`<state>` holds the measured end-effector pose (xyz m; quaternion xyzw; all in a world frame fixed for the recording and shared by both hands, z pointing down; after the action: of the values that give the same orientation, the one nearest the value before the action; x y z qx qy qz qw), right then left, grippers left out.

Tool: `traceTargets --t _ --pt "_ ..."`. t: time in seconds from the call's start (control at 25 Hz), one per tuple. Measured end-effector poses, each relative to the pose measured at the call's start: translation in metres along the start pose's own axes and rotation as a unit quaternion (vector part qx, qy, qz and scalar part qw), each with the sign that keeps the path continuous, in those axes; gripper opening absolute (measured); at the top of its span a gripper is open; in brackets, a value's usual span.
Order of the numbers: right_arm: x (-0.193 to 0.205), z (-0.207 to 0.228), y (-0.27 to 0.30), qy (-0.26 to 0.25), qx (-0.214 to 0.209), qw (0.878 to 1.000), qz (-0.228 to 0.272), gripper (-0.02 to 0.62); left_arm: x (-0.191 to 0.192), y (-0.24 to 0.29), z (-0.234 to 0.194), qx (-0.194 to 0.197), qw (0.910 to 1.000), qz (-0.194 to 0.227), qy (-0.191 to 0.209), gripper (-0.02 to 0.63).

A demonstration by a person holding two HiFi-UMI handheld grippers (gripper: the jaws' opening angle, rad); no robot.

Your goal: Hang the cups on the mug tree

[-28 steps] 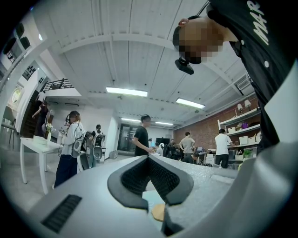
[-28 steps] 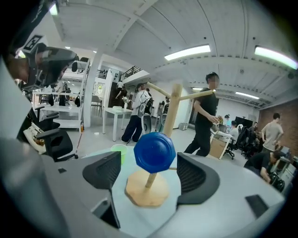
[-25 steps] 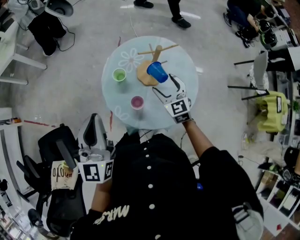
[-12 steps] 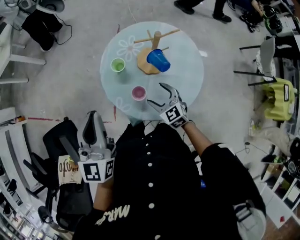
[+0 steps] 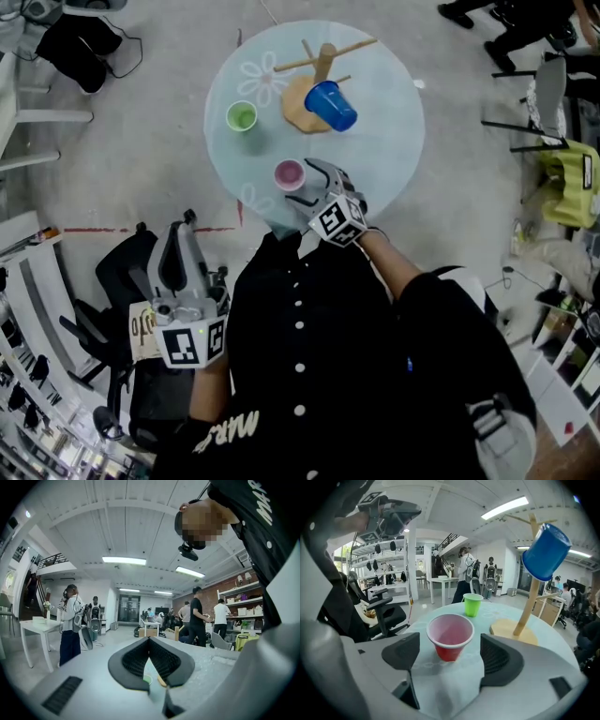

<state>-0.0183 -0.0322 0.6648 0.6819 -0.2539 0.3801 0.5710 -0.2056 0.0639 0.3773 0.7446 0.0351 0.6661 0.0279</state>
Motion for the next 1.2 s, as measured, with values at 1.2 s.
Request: traceTargets --t 1.2 --pt "-0.098 0.032 0.024 0.248 0.066 0.959 0.122 0.290 0.001 0.040 -0.052 0.058 0.9980 0.016 -0.021 -0.006"
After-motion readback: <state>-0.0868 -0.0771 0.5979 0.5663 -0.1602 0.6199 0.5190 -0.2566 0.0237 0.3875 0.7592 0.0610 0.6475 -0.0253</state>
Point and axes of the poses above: the fingertips, and each gripper's own axes: y forward along the fingers, z to its right, x out of its underside, the point moved 6 cm from there along -y, backward along the fingers, and after that the axes turned 3 degrees about -y, right-handed, at the moved point
